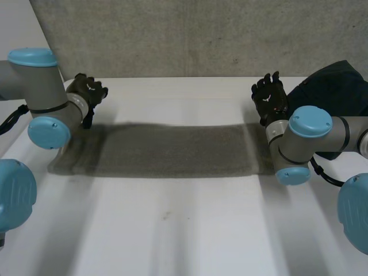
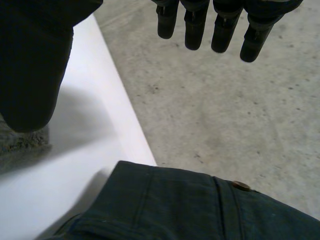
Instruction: Fold the laundry.
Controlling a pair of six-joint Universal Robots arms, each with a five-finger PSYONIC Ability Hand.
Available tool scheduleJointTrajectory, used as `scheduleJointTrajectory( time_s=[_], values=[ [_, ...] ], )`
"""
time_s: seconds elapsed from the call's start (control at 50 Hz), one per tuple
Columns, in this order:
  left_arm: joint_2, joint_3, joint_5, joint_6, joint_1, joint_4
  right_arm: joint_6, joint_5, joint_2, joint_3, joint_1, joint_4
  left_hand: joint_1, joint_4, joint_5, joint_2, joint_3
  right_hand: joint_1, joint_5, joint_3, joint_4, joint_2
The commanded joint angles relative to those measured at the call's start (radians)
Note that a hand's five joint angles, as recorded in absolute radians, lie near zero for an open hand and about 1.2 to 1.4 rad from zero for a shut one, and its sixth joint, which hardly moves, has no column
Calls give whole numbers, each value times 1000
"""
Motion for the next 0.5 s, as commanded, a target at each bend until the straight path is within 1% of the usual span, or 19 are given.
scheduleJointTrajectory(
  time_s=[0.02,0.08,0.1,0.14,0.16,0.22,0.24,0.3,0.32,0.38,0.46,0.5],
  values=[
    [69,7,-3,-81,-19,7,117,58,-102,44,-8,7,-34,-101,-115,-101,-105,-43,-48,-41,-49,-34],
    [111,-25,3,-131,-19,17,202,52,-176,81,-14,97,-34,-101,-115,-101,-105,-43,-48,-41,-49,-34],
    [138,-57,8,-162,-19,23,252,27,-216,96,-23,184,-34,-101,-115,-101,-105,-43,-48,-41,-49,-34],
    [164,-91,17,-182,-18,30,297,-13,-245,105,-34,286,-34,-101,-115,-101,-105,-43,-48,-41,-49,-34],
    [189,-126,29,-200,-19,43,332,-54,-265,108,-45,388,-34,-101,-115,-101,-105,-43,-48,-41,-49,-34],
    [221,-182,48,-220,-21,64,378,-94,-284,116,-65,525,-34,-101,-115,-101,-105,-43,-48,-41,-49,-34],
    [239,-217,57,-224,-22,81,400,-111,-287,124,-77,600,-34,-101,-115,-101,-105,-43,-48,-41,-49,-34],
    [261,-268,69,-230,-29,106,424,-117,-284,138,-92,693,-34,-101,-115,-101,-105,68,63,71,62,77],
    [270,-298,75,-231,-33,121,434,-120,-281,150,-98,733,-34,-101,-115,-101,-105,182,177,184,176,191],
    [279,-348,89,-228,-44,144,438,-119,-278,183,-109,739,-34,-101,-115,-101,-105,285,280,288,280,294],
    [286,-380,97,-233,-44,162,438,-119,-282,231,-117,678,-34,-101,-115,-101,-105,268,263,271,262,277],
    [287,-389,97,-234,-41,165,438,-119,-285,246,-118,647,-34,-101,-115,-101,-105,192,187,195,186,201]
  ],
)
